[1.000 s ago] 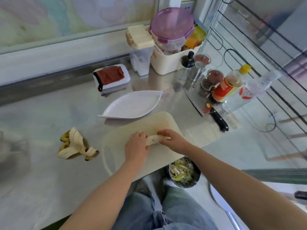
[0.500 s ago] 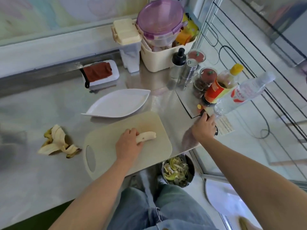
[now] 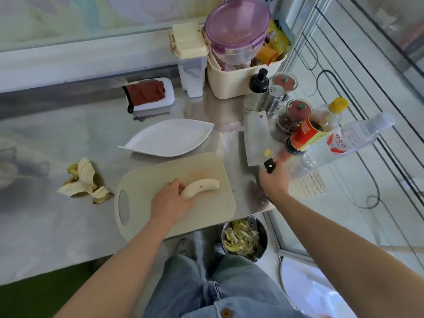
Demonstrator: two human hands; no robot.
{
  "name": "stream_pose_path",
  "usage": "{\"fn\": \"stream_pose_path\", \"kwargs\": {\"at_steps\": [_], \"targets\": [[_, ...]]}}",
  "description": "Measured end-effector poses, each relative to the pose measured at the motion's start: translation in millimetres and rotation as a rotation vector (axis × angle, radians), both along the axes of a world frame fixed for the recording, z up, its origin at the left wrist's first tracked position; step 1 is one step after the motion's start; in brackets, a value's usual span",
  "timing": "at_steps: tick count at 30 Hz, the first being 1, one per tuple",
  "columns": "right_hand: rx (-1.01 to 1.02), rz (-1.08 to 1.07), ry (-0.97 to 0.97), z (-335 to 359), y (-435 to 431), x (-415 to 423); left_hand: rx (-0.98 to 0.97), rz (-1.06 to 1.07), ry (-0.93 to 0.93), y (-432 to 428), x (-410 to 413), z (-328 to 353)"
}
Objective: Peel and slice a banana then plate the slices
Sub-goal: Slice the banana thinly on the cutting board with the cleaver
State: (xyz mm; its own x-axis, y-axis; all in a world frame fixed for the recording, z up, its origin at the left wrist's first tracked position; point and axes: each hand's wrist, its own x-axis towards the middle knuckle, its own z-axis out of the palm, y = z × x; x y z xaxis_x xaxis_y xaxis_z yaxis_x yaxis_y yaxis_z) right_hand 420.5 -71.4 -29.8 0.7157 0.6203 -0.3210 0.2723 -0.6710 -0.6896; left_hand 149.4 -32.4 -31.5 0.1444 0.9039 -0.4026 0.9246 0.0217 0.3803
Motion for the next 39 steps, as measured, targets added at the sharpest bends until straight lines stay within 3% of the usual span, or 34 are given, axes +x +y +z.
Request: {"fn": "stream_pose_path", "kwargs": {"at_steps": [4, 10, 14, 18, 39], "targets": [[0.207, 0.071, 0.145, 12.9, -8.3, -29.4, 0.016, 0.083, -0.047, -7.6, -6.8, -3.9], [0.208, 0.561, 0.305, 39.4, -7.2, -69.6, 0.167, 0.216, -0.033, -18.7, -13.7, 0.3], [0.090, 0.905, 0.006, 38.4, -7.7, -97.4, 0.206, 0.355, -0.028, -26.6, -31.0, 0.0], [0.059, 1.005, -0.207, 33.3, -10.7, -117.5, 0.174, 0.342, -0.064, -27.8, -41.4, -1.4], [-0.084, 1.212, -0.516, 45.0, -2.4, -137.4, 0.203, 0.331, -0.195, -17.8, -44.6, -12.0]]}}
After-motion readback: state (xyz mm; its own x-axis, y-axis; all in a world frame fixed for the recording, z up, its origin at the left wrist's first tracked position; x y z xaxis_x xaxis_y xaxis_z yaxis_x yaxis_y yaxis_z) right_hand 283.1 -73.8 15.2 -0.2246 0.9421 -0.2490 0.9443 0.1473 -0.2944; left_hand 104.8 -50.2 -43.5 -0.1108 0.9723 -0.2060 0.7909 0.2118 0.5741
